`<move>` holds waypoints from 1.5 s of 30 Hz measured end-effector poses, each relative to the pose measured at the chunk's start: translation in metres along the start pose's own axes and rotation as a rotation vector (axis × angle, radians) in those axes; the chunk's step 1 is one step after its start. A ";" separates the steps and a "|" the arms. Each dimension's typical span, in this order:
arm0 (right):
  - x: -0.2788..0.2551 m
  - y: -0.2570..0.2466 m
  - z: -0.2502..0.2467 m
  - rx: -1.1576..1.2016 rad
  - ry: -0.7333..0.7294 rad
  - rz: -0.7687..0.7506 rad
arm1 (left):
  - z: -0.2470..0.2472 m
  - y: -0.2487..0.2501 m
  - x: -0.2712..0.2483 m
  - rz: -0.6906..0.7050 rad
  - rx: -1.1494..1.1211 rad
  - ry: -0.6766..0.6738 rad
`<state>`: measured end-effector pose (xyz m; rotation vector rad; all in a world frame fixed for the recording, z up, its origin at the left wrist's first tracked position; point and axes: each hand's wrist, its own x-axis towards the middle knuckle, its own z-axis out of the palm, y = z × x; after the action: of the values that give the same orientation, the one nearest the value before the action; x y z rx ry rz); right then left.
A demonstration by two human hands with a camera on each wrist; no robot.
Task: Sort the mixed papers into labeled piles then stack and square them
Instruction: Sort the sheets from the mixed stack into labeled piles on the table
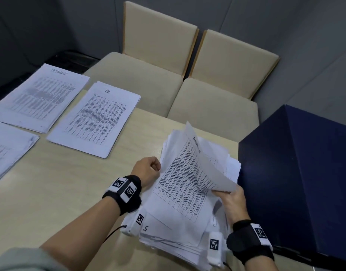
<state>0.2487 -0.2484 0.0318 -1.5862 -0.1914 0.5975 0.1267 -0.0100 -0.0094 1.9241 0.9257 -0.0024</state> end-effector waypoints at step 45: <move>-0.013 0.027 -0.024 0.134 0.200 0.191 | 0.017 0.006 0.028 0.025 0.380 0.190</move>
<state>0.2431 -0.2789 0.0092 -1.5320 0.1493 0.5820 0.1565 -0.0083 -0.0241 2.3179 1.0862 0.0207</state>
